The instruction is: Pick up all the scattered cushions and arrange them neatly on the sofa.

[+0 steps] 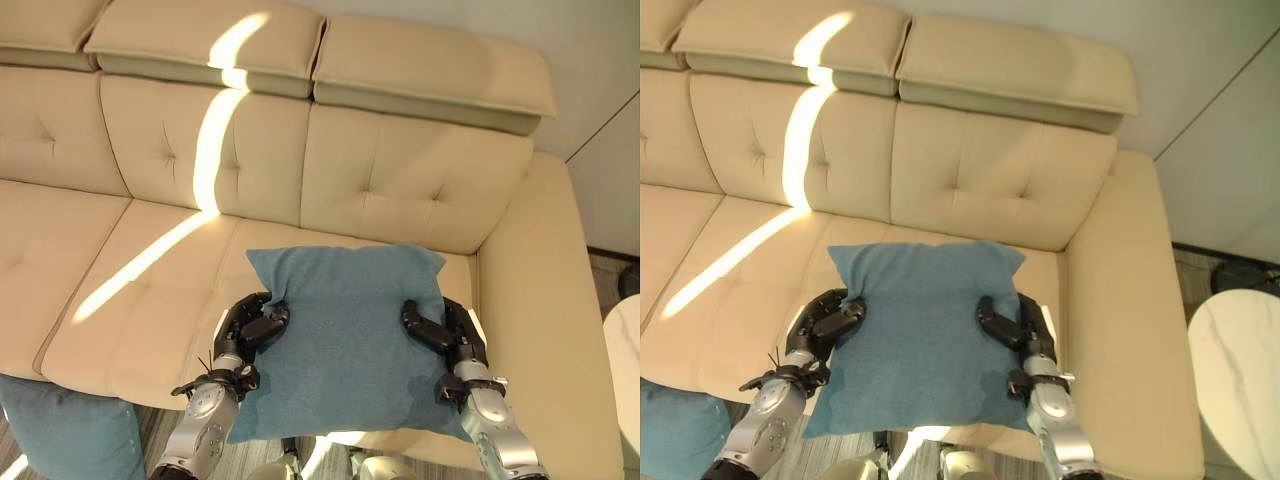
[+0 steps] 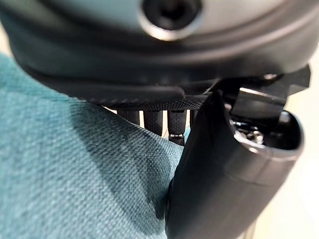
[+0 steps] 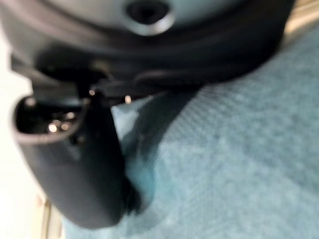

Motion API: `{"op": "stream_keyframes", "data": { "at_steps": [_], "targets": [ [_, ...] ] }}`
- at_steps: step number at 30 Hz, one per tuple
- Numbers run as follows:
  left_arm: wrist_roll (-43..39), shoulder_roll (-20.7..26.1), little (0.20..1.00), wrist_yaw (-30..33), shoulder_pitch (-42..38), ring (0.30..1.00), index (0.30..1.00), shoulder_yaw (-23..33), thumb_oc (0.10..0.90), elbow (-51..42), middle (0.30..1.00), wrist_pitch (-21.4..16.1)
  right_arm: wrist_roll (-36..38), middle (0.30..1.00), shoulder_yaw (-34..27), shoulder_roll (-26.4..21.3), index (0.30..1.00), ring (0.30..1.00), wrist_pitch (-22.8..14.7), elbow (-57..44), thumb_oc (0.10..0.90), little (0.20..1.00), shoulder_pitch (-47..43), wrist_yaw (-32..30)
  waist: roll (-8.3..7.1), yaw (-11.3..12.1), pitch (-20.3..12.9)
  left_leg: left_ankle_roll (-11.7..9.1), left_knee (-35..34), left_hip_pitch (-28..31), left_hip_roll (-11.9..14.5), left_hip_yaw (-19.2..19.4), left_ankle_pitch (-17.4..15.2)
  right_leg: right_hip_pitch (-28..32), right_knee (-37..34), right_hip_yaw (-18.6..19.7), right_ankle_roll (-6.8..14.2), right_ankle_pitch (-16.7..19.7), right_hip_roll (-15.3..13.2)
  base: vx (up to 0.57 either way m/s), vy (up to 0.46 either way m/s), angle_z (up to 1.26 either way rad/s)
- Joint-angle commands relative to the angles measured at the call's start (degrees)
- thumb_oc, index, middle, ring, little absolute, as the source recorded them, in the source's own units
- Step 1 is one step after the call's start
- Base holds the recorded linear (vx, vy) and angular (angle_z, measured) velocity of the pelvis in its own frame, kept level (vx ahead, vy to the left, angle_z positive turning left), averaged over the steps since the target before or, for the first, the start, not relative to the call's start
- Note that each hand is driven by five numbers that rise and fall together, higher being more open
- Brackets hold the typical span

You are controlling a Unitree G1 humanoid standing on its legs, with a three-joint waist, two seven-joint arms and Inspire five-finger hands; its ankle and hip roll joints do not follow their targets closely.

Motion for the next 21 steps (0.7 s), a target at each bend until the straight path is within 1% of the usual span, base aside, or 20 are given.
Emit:
{"op": "stream_keyframes", "data": {
  "at_steps": [1, 5, 8, 9, 10, 12, 13, 14, 15, 19, 21],
  "targets": [
    [7.5, -1.9, 0.3, -0.9, -9.5, 0.3, 0.3, -3.3, 0.4, -9.0, 0.3, -8.0, -3.1, 0.3, 0.7, 1.1, 0.3, 0.3, -7.9, -7.0, 0.4, 0.3, -7.8, -3.0, -1.06, 0.7, -5.7, -2.0, 0.1, -0.9, 1.3, 0.3, -7.2, -4.9, 0.3, -2.7, 5.4, -1.3, -3.7, -0.13, 0.012, -0.19],
    [13.0, -1.2, 0.3, 3.7, -17.9, 0.3, 0.3, -4.1, 0.4, -5.3, 0.3, -9.3, -4.3, 0.3, 2.1, 1.3, 0.3, 0.3, -8.4, -3.8, 0.4, 0.3, -13.3, -6.0, -1.19, 0.8, -6.0, -2.7, 0.1, -6.4, 1.3, 0.0, -5.5, -10.2, 0.3, -4.0, 5.8, -0.2, -4.3, -0.1, -0.02, -0.11],
    [17.3, -0.9, 0.3, 7.2, -25.6, 0.3, 0.3, -6.2, 0.4, -0.8, 0.3, -9.6, -6.1, 0.3, 3.6, 0.8, 0.3, 0.3, -8.5, -0.4, 0.4, 0.3, -18.9, -9.3, -0.63, 0.6, -5.7, -3.4, 0.1, -9.8, 1.3, -0.6, -4.2, -13.6, 0.3, -5.0, 5.7, 0.6, -5.1, -0.06, -0.018, 0.01],
    [17.3, -1.0, 0.3, 7.3, -25.9, 0.3, 0.3, -6.2, 0.4, -0.5, 0.3, -9.7, -6.1, 0.3, 3.5, 0.8, 0.3, 0.3, -8.6, -0.1, 0.4, 0.3, -19.2, -9.4, -0.61, 0.6, -5.7, -3.4, 0.1, -10.0, 1.2, -0.7, -4.2, -13.8, 0.3, -5.0, 5.7, 0.7, -5.1, -0.06, -0.012, 0.06],
    [19.4, -0.5, 0.3, 10.3, -32.6, 0.3, 0.3, -8.0, 0.4, 4.1, 0.3, -9.7, -7.3, 0.3, 5.2, -0.2, 0.3, 0.3, -8.3, 3.2, 0.4, 0.3, -24.5, -12.0, -0.2, 0.6, -5.4, -4.0, 0.1, -12.1, 1.0, -1.1, -3.4, -15.7, 0.3, -5.4, 5.6, 1.1, -5.3, -0.06, -0.011, 0.1],
    [21.1, 0.2, 0.3, 12.6, -38.9, 0.3, 0.3, -9.3, 0.4, 8.6, 0.3, -9.7, -7.8, 0.3, 6.6, -1.2, 0.3, 0.3, -8.1, 6.5, 0.4, 0.3, -29.8, -13.8, 0.15, 0.6, -5.5, -4.4, 0.1, -14.0, 0.8, -1.2, -2.7, -17.6, 0.3, -5.8, 5.5, 1.5, -5.4, -0.04, -0.02, 0.09],
    [21.4, 0.6, 0.3, 13.7, -41.3, 0.3, 0.3, -9.7, 0.4, 10.2, 0.3, -9.7, -8.2, 0.3, 7.2, -1.6, 0.3, 0.3, -7.9, 7.7, 0.4, 0.3, -31.9, -14.5, 0.31, 0.6, -5.4, -4.6, 0.1, -14.8, 0.8, -1.3, -2.4, -18.4, 0.3, -6.0, 5.5, 1.6, -5.4, -0.01, -0.019, 0.05],
    [21.4, 0.6, 0.3, 13.7, -41.5, 0.3, 0.3, -9.7, 0.4, 10.3, 0.3, -9.8, -8.2, 0.3, 7.2, -1.7, 0.3, 0.3, -8.0, 7.9, 0.4, 0.3, -32.0, -14.5, 0.33, 0.6, -5.3, -4.6, 0.1, -14.8, 0.8, -1.3, -2.4, -18.5, 0.3, -6.0, 5.5, 1.6, -5.4, -0.03, -0.032, 0.02],
    [21.9, 1.2, 0.3, 15.1, -46.1, 0.3, 0.3, -10.6, 0.4, 13.1, 0.3, -9.8, -9.2, 0.3, 8.4, -2.8, 0.3, 0.3, -7.5, 10.3, 0.4, 0.3, -36.8, -16.0, 0.48, 0.8, -5.1, -5.0, 0.1, -16.3, 0.8, -1.3, -1.9, -19.6, 0.3, -6.2, 5.5, 1.9, -5.4, 0.0, 0.0, 0.0],
    [23.4, 4.1, 0.3, 17.9, -57.9, 0.3, 0.3, -12.7, 0.4, 19.2, 0.3, -10.3, -9.8, 0.3, 11.0, -5.9, 0.3, 0.3, -8.0, 16.9, 0.4, 0.3, -49.2, -19.3, 0.74, 1.5, -4.2, -5.6, 0.1, -19.3, 1.1, -1.7, -0.8, -22.7, 0.3, -6.9, 5.7, 2.3, -5.2, -0.02, -0.042, 0.01],
    [24.5, 4.8, 0.3, 19.1, -61.0, 0.3, 0.3, -13.2, 0.4, 20.3, 0.3, -10.5, -10.7, 0.3, 11.3, -6.5, 0.3, 0.3, -8.2, 18.1, 0.4, 0.3, -52.2, -20.8, 0.7, 1.6, -4.1, -5.8, 0.1, -20.2, 1.3, -1.9, -0.6, -23.5, 0.3, -7.1, 5.6, 2.3, -5.0, -0.01, -0.056, -0.06]
  ]
}}
